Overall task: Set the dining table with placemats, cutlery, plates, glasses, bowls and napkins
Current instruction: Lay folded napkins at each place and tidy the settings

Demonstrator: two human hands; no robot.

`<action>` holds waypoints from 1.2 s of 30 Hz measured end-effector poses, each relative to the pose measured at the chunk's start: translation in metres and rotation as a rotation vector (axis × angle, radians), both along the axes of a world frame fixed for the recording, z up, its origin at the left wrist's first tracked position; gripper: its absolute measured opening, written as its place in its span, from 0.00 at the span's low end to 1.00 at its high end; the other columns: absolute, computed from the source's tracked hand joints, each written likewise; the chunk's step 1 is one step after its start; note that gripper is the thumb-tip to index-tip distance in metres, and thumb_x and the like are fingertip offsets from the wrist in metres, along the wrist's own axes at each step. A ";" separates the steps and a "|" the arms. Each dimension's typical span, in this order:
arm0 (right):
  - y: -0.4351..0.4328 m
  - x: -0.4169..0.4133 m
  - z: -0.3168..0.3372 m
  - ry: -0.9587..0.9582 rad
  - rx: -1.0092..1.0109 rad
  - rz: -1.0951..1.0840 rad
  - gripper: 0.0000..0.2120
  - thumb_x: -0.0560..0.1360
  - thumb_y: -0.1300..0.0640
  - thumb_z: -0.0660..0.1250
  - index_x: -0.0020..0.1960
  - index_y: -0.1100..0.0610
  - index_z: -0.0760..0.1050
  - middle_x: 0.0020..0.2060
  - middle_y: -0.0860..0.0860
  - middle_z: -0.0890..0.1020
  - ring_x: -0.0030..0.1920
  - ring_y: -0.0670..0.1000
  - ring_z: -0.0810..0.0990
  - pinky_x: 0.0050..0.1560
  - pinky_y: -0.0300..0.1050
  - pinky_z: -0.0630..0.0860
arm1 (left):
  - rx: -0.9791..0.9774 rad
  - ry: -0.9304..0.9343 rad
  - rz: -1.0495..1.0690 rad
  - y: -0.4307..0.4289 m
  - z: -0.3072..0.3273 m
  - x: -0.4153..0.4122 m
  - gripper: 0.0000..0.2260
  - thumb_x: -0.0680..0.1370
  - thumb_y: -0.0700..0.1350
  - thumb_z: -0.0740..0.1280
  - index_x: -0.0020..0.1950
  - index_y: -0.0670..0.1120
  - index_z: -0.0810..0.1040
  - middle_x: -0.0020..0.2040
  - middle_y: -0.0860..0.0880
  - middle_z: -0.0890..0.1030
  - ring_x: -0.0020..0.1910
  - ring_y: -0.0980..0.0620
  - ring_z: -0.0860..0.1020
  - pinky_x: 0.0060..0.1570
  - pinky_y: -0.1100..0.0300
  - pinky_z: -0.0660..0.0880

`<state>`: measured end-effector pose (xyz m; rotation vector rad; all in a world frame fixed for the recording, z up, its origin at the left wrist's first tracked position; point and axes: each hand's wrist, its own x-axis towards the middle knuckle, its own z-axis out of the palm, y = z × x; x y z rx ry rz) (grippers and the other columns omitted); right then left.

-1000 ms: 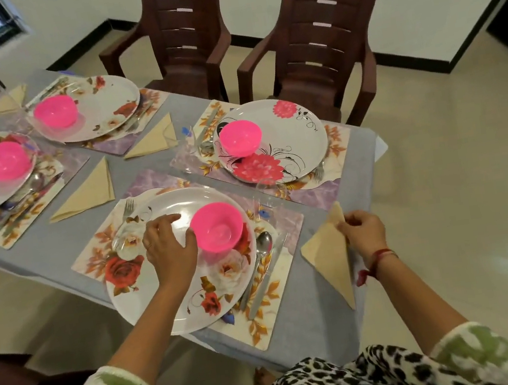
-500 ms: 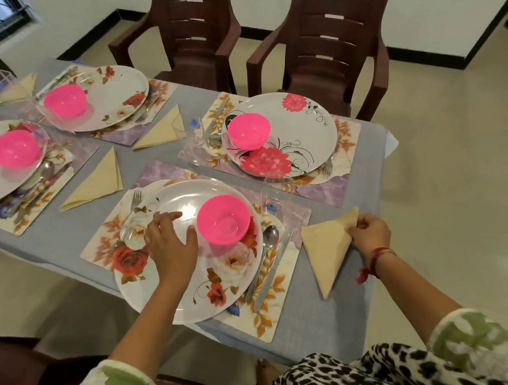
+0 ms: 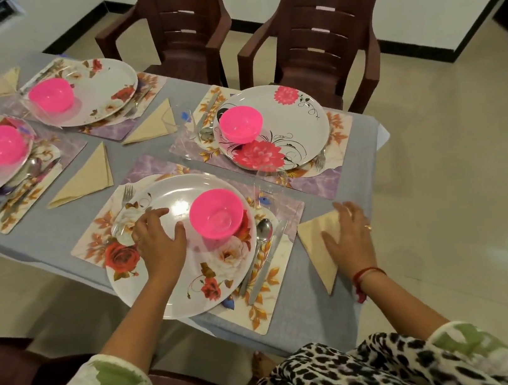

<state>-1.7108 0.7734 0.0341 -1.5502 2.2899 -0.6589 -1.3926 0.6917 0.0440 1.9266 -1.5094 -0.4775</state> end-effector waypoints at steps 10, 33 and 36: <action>-0.005 0.026 0.007 0.033 -0.228 0.223 0.11 0.75 0.54 0.62 0.53 0.58 0.78 0.50 0.55 0.76 0.51 0.55 0.75 0.47 0.46 0.71 | 0.082 -0.086 0.263 -0.002 -0.002 0.081 0.18 0.78 0.45 0.65 0.66 0.43 0.69 0.69 0.40 0.67 0.69 0.39 0.63 0.70 0.42 0.61; -0.015 0.153 0.033 0.107 -0.026 1.149 0.07 0.69 0.62 0.69 0.47 0.56 0.81 0.42 0.52 0.81 0.39 0.51 0.81 0.35 0.43 0.80 | 0.292 0.104 0.035 -0.078 -0.020 0.158 0.10 0.76 0.49 0.70 0.54 0.45 0.83 0.47 0.47 0.82 0.45 0.48 0.78 0.46 0.58 0.72; -0.034 0.182 0.050 0.055 -0.086 1.137 0.08 0.72 0.60 0.68 0.50 0.57 0.81 0.44 0.53 0.82 0.43 0.52 0.81 0.41 0.42 0.79 | 0.302 0.110 0.051 -0.090 -0.018 0.153 0.09 0.75 0.50 0.70 0.50 0.46 0.84 0.44 0.48 0.83 0.43 0.48 0.79 0.44 0.57 0.74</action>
